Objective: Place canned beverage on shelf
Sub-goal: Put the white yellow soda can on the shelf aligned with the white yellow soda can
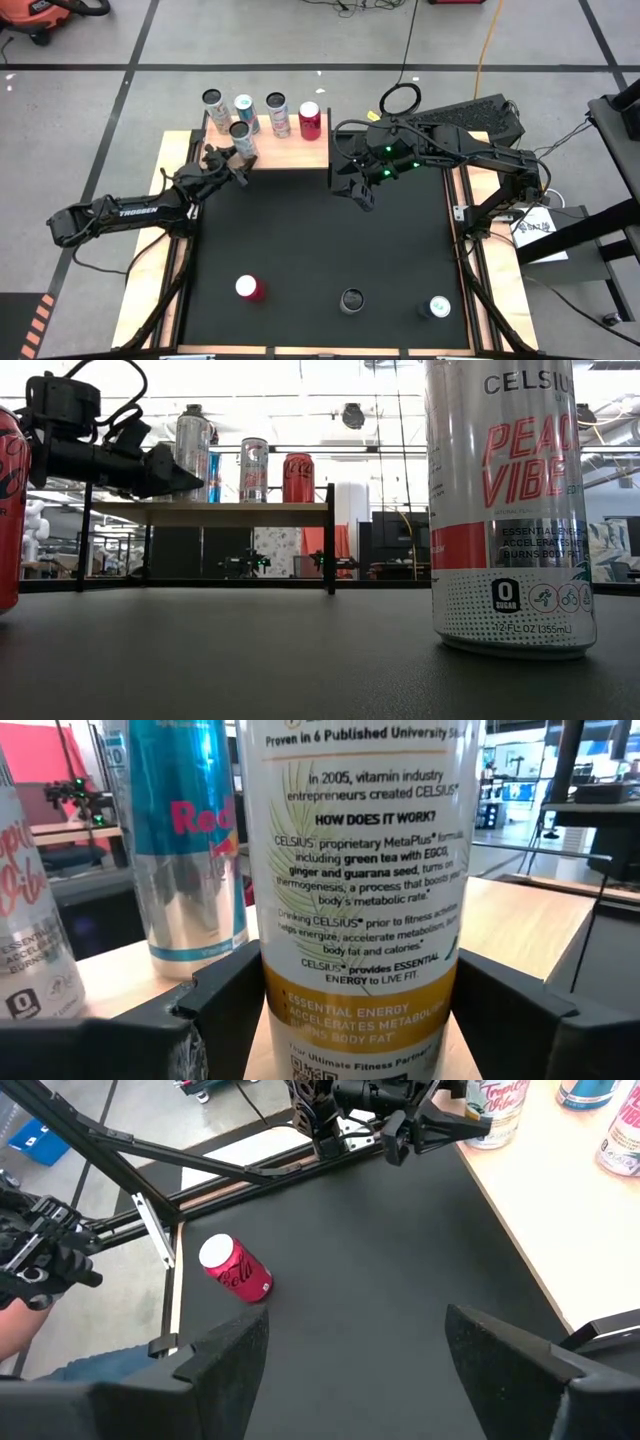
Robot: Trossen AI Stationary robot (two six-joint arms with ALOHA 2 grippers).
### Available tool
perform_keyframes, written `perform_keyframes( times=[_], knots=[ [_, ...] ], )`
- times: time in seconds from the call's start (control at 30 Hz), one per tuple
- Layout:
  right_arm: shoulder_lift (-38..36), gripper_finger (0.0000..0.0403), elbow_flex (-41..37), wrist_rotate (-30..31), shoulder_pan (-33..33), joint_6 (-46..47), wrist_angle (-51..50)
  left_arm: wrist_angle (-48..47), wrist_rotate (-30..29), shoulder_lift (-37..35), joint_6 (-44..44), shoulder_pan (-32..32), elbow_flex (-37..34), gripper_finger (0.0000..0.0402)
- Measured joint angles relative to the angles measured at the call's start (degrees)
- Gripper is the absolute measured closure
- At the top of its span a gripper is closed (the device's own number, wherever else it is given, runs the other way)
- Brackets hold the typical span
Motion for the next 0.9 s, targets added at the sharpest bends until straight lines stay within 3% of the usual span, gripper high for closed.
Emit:
perform_keyframes(
  times=[0.43, 0.9],
  knots=[
    [0.0, 0.0117, 0.0, 0.02, 0.83, -0.22, -1.37, -0.51, -0.56, -2.34, -1.76, 0.0, 0.07, 0.0109],
    [0.0, 0.0117, 0.0, 0.22, 2.99, -0.26, -1.29, -14.91, 3.74, -12.86, -2.27, 0.03, 2.02, 0.0109]
  ],
)
